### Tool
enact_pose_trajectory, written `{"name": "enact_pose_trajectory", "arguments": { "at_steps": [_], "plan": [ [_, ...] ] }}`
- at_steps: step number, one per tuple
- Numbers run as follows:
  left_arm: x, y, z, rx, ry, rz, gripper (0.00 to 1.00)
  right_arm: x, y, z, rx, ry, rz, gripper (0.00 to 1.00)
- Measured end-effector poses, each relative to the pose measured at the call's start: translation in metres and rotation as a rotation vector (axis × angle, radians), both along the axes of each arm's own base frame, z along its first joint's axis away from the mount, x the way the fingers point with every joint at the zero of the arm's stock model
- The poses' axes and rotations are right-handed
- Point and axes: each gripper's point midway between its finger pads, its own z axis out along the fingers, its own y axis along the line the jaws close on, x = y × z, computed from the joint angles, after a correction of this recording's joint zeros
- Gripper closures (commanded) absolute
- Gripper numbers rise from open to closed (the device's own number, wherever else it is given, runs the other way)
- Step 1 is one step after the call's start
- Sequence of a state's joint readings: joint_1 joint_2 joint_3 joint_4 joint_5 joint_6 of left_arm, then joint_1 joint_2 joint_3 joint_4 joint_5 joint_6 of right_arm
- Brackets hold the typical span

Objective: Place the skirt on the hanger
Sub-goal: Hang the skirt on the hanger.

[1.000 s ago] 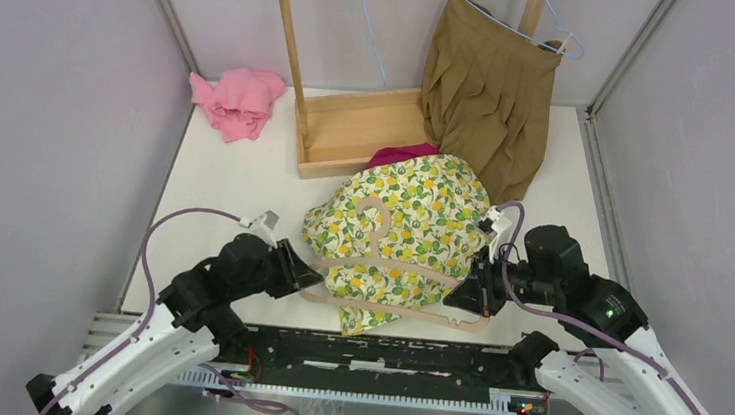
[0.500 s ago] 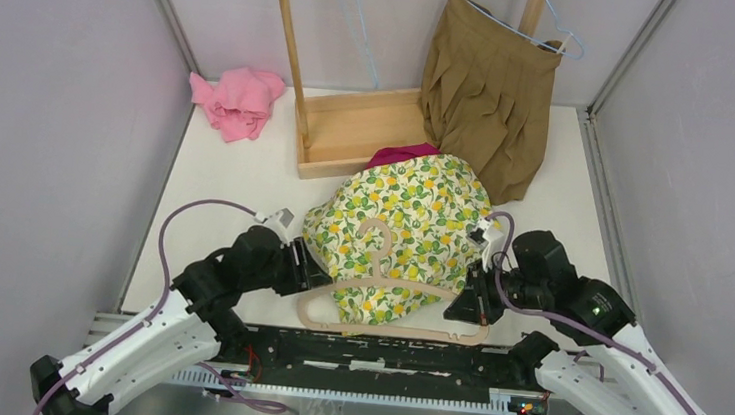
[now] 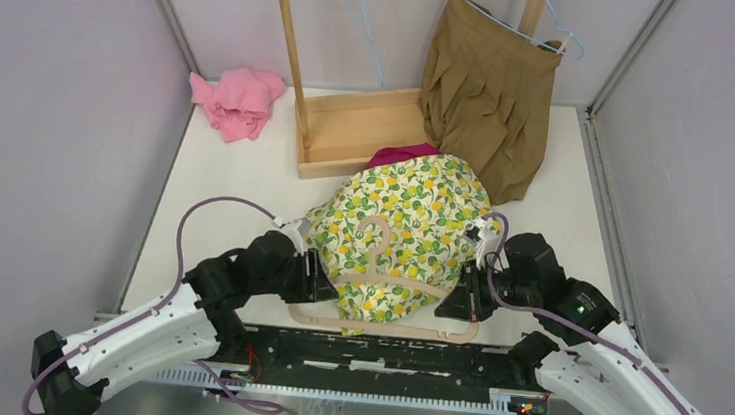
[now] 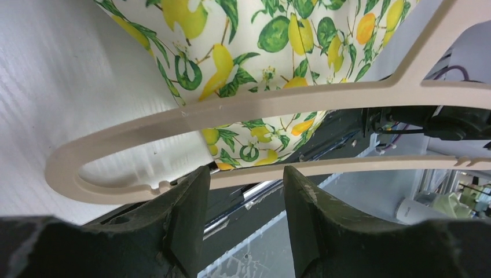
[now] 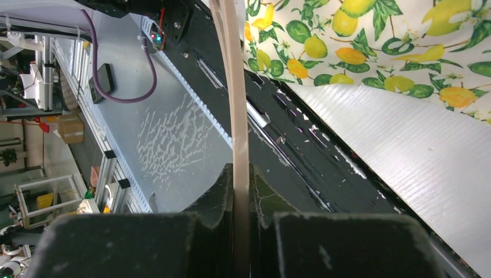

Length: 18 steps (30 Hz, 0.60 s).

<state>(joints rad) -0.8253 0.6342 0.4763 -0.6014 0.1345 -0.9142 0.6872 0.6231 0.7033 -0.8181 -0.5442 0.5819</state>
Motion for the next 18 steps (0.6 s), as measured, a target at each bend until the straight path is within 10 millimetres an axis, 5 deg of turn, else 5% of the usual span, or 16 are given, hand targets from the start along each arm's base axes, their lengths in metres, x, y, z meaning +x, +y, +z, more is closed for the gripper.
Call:
{"name": "enact_pose_trajectory", "arguments": {
  "at_steps": [11,18],
  "plan": [
    [-0.007,-0.005,-0.019,0.129,-0.047,-0.047,0.45,0.006,0.007,0.008,0.038,-0.013,-0.010,0.99],
    [0.009,0.012,-0.043,0.207,-0.125,0.106,0.42,0.003,0.007,0.009,0.049,-0.011,0.002,0.99]
  ]
}}
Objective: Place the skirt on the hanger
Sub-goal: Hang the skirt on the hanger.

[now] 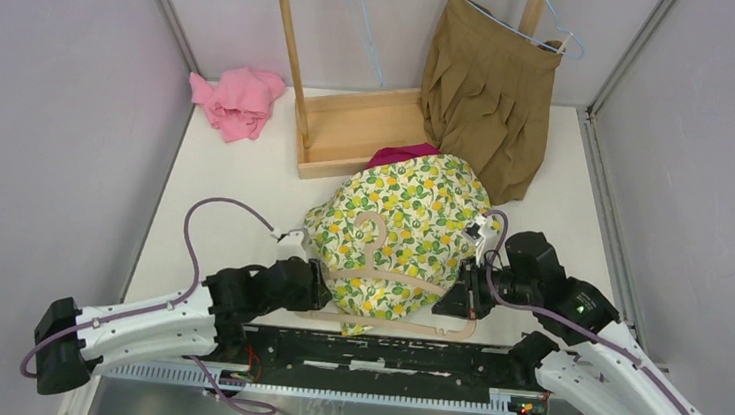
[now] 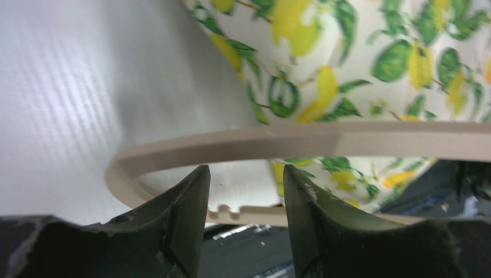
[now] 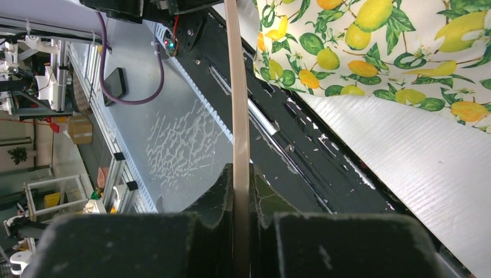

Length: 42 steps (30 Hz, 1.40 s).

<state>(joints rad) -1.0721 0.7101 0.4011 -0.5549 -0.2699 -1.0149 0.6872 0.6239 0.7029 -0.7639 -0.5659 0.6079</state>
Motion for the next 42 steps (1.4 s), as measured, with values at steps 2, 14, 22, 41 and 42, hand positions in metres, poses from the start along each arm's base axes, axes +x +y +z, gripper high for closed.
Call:
{"name": "enact_pose_trajectory", "arguments": {
  "at_steps": [2,14,22,41,42],
  "plan": [
    [0.005,0.008,-0.009,0.022,-0.021,0.042,0.42,-0.001,0.000,0.001,0.004,-0.001,0.003,0.99],
    [0.025,-0.009,-0.008,-0.045,-0.130,0.098,0.45,-0.004,-0.003,0.006,0.022,-0.031,-0.001,0.99],
    [0.016,-0.024,0.001,-0.170,-0.179,0.065,0.47,-0.006,-0.005,0.003,0.017,-0.025,0.001,0.99],
    [0.013,-0.028,-0.015,-0.335,-0.259,0.076,0.47,-0.008,-0.007,0.000,0.003,-0.019,0.007,0.99],
    [0.014,-0.032,-0.007,-0.367,-0.271,0.077,0.47,-0.007,-0.007,0.000,0.002,-0.020,0.007,0.99]
  ]
}}
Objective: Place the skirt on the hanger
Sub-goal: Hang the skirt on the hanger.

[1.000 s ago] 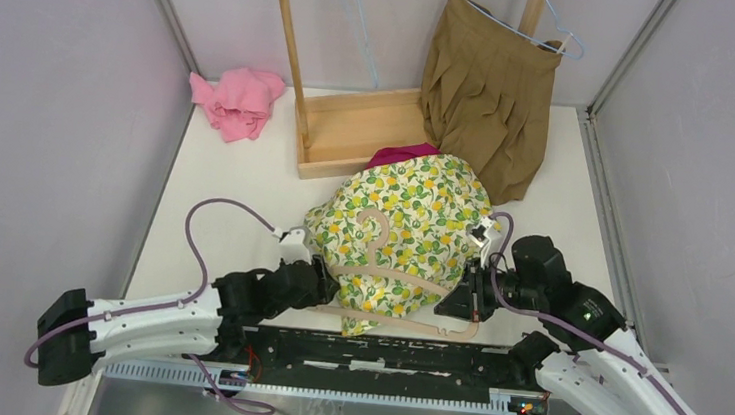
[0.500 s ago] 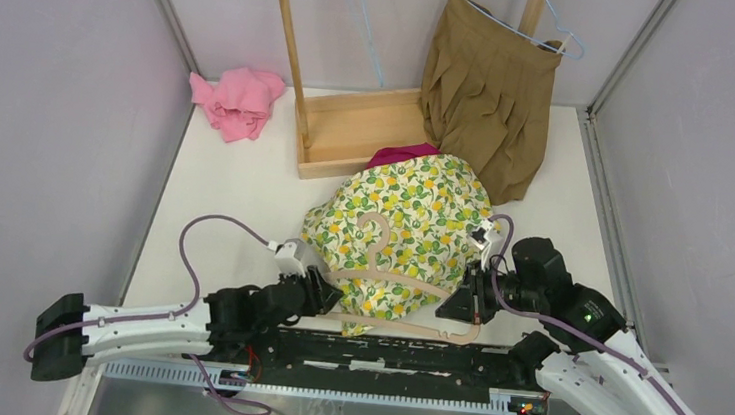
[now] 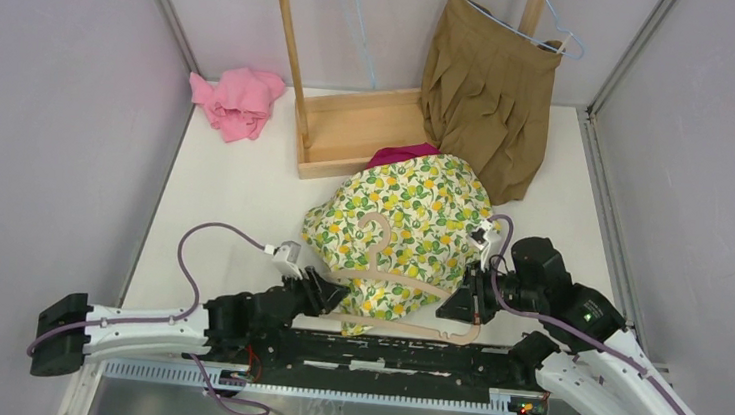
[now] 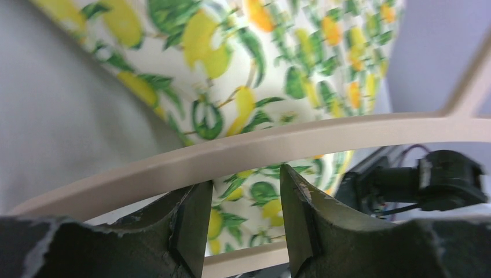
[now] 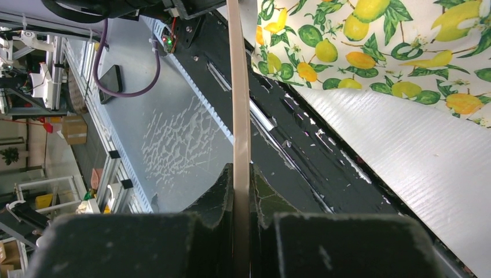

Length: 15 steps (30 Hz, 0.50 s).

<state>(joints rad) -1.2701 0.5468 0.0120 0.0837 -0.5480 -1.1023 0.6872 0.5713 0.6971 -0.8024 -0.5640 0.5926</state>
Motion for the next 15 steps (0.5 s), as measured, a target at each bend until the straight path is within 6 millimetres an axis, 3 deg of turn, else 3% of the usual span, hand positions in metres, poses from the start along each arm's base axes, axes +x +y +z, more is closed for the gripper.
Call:
{"name": "enact_pose_trajectory", "arguments": {
  "at_steps": [4,11,13,15],
  "plan": [
    [0.004,-0.011,0.026,-0.100,-0.052,-0.009,0.47,0.001,0.000,-0.001,-0.005,-0.002,0.003,0.99],
    [0.004,-0.016,0.034,-0.124,-0.073,-0.017,0.48,0.003,0.001,-0.001,-0.015,-0.004,0.005,0.99],
    [0.004,-0.016,0.033,-0.120,-0.072,-0.017,0.51,0.004,0.001,0.000,-0.016,-0.004,0.006,0.99],
    [0.004,-0.016,0.033,-0.117,-0.072,-0.018,0.62,0.004,0.002,0.000,-0.016,-0.004,0.006,0.99]
  ]
}}
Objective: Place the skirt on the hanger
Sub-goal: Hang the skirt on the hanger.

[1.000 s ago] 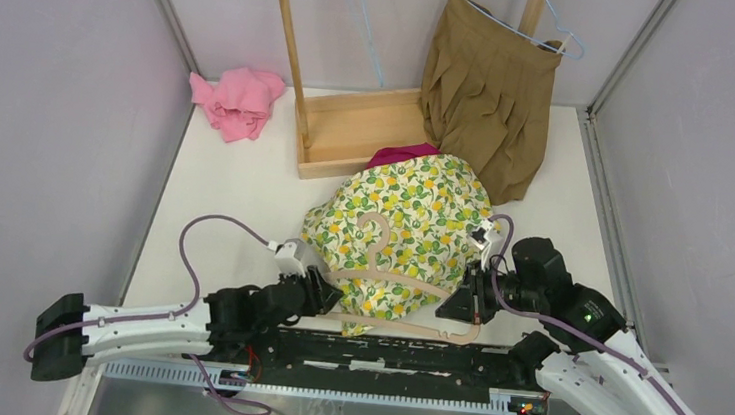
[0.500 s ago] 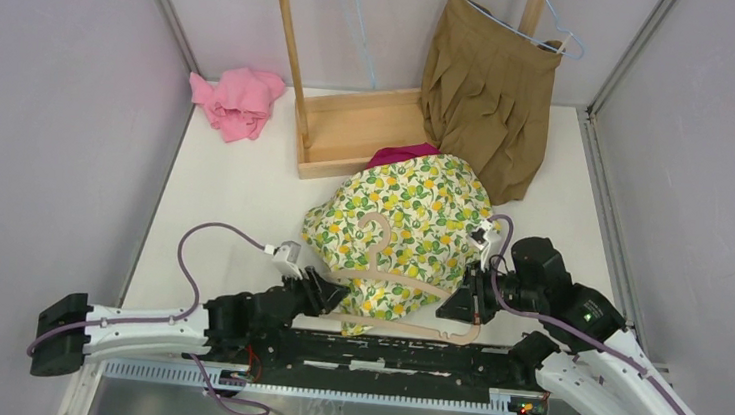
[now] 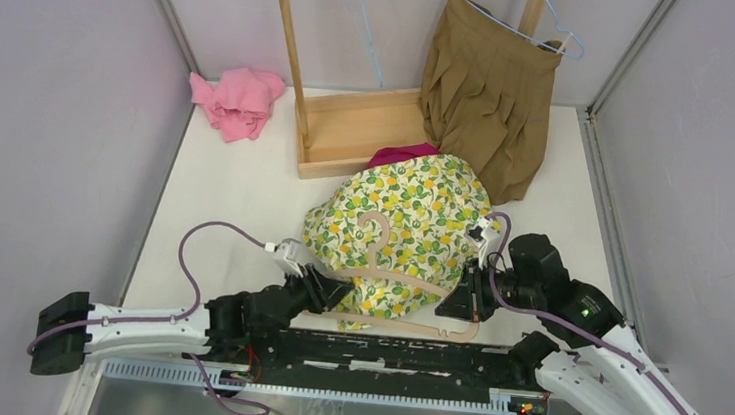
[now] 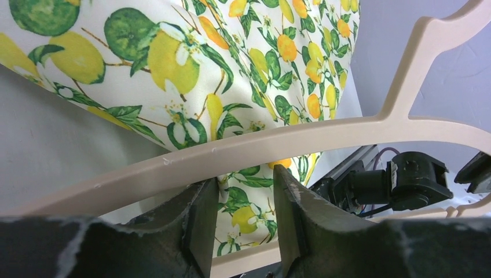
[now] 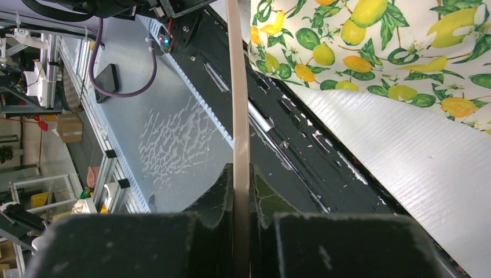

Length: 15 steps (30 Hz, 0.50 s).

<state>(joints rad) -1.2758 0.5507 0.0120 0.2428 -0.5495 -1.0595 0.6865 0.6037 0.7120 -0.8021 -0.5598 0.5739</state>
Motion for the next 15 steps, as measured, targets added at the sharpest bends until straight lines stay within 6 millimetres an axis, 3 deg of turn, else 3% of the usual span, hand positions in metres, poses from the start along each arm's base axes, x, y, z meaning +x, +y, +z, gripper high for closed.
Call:
{"name": "enact_pose_trajectory", "arguments": {
  "at_steps": [3,5,15],
  "plan": [
    [0.000,0.000,-0.001,0.005,-0.001,-0.001,0.86,0.000,0.000,0.000,0.000,-0.002,0.002,0.99],
    [0.000,0.000,-0.004,0.020,-0.001,-0.003,0.94,0.000,0.000,0.000,0.000,-0.001,0.003,0.99],
    [-0.004,0.006,-0.026,0.131,0.036,-0.016,0.97,-0.002,-0.001,-0.003,-0.012,0.001,0.018,0.99]
  ]
}}
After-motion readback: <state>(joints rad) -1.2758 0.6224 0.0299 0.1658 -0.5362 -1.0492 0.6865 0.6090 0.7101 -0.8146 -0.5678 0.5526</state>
